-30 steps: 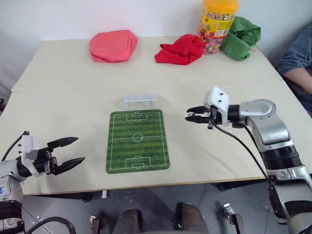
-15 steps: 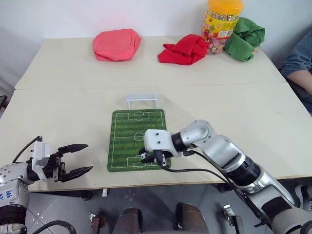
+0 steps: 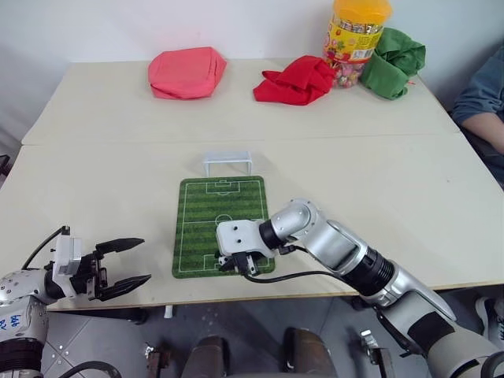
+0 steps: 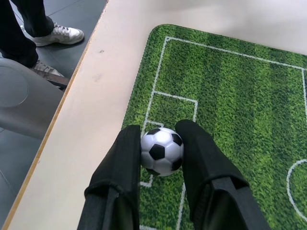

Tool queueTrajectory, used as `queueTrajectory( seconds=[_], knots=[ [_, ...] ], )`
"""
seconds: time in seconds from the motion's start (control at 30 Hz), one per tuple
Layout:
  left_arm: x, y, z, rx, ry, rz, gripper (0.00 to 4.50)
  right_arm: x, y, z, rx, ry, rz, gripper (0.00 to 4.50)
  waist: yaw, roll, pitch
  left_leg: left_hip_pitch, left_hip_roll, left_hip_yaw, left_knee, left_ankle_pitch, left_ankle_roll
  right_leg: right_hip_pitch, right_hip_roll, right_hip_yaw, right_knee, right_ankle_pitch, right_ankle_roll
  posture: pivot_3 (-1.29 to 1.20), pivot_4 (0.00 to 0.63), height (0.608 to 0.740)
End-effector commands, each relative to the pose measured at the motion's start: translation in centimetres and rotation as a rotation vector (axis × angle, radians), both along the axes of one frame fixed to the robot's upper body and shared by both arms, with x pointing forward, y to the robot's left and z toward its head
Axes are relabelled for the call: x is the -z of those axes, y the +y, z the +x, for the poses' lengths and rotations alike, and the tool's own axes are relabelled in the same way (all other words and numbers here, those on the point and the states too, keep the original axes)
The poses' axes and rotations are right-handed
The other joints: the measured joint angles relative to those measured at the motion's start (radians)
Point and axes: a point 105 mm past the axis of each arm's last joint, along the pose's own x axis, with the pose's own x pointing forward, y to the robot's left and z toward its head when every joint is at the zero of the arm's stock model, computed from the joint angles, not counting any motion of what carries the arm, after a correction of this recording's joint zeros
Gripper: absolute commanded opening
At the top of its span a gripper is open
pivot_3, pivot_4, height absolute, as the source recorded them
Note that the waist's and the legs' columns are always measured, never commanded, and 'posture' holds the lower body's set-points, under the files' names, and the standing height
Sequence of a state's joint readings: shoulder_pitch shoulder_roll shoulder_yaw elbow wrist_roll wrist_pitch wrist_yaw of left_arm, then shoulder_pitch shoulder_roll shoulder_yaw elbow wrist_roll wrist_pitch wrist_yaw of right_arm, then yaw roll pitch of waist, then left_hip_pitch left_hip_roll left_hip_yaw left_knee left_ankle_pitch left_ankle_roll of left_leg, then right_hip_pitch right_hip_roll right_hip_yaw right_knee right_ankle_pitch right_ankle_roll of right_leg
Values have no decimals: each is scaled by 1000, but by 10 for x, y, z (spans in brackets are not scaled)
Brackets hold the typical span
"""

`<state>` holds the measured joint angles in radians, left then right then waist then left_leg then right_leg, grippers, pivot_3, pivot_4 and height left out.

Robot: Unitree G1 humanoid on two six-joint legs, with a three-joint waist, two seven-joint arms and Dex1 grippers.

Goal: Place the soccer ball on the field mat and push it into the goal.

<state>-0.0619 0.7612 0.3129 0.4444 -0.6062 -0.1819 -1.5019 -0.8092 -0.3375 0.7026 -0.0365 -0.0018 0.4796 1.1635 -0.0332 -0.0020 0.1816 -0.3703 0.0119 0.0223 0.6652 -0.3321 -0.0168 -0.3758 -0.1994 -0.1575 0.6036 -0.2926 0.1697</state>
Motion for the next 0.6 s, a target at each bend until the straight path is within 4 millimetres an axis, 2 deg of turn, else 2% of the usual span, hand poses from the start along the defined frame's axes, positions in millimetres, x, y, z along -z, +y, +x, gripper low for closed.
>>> queueTrajectory(
  seconds=[0.03,0.23,0.5,0.53,0.6],
  knots=[
    [-6,-2,-9,66,-38,-6,4500,-5,8,-3,-39,-30,14,847,-1,0,0,0,0,0,0,0,0,0,0,0,0,0,0,0,150,740],
    [-6,-2,-7,49,-46,-9,4500,-1,10,-2,-37,-14,11,847,-1,0,0,0,0,0,0,0,0,0,0,0,0,0,0,0,150,740],
    [-8,0,-4,34,-57,-13,4500,-3,11,-5,-59,-8,18,3397,-1,0,0,0,0,0,0,0,0,0,0,0,0,0,0,0,150,740],
    [-8,-1,-3,33,-59,-13,4500,-4,11,-6,-62,-8,23,3642,-1,0,0,0,0,0,0,0,0,0,0,0,0,0,0,0,150,740],
    [-9,-1,-3,32,-61,-15,4500,-8,12,-7,-66,-6,32,3642,-1,0,0,0,0,0,0,0,0,0,0,0,0,0,0,0,150,740]
  ],
)
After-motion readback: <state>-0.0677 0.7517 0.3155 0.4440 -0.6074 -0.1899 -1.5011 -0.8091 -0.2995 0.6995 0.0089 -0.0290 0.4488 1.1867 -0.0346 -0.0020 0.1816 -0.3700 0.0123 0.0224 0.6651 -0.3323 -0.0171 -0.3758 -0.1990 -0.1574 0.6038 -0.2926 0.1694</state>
